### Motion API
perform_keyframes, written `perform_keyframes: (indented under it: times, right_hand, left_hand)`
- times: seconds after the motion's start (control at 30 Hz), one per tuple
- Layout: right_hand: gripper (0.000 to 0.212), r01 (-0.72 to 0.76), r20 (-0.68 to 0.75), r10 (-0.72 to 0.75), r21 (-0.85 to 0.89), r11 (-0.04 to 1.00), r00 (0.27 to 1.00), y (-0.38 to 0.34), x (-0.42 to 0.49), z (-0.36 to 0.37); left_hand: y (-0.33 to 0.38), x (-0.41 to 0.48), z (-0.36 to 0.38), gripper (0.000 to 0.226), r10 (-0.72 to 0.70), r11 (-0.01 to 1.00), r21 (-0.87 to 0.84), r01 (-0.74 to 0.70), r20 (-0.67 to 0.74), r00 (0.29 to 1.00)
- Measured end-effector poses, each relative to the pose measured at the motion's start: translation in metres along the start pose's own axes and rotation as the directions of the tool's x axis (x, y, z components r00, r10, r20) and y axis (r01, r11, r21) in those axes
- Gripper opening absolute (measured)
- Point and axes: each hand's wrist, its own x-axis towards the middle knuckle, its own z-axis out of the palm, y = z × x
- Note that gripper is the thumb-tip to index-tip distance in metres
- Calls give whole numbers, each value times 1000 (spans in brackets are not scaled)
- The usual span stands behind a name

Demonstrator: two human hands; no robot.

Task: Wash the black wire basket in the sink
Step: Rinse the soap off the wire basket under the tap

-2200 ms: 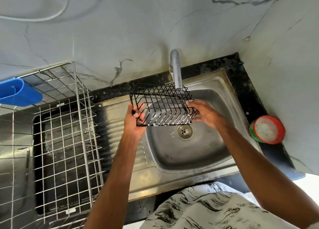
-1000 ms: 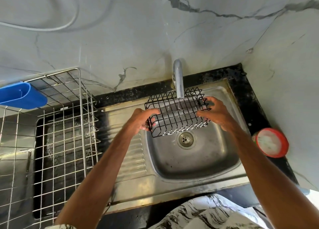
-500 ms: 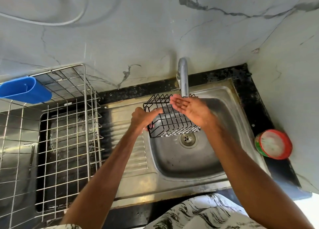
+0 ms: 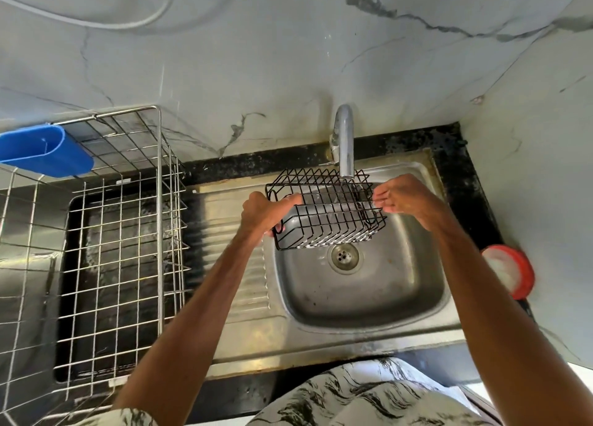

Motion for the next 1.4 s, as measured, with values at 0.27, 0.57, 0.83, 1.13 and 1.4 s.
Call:
perform_keyframes:
  times: [0.27, 0.57, 0.83, 1.13, 1.4]
  right_hand:
    - [25, 28, 31, -28, 16, 999, 999, -18, -8, 1]
    - [23, 93, 102, -117, 215, 972, 988, -21, -8, 19]
    - [25, 122, 242, -226, 380, 917, 943, -36, -25, 72]
    - [69, 693, 227, -725, -568, 444, 650, 58, -58, 115]
    - [85, 489, 138, -510, -570, 661, 849, 54, -51, 103]
  left_hand:
    - [1, -4, -3, 66, -18, 999, -34, 18, 8, 1000]
    - [0, -8, -6, 60, -29, 998, -60, 30, 13, 999]
    - [2, -10, -2, 58, -33, 999, -37, 33, 3, 999]
    - [11, -12, -2, 65, -71, 990, -117, 79, 70, 995]
    - [5, -13, -12, 61, -104, 986, -120, 112, 65, 992]
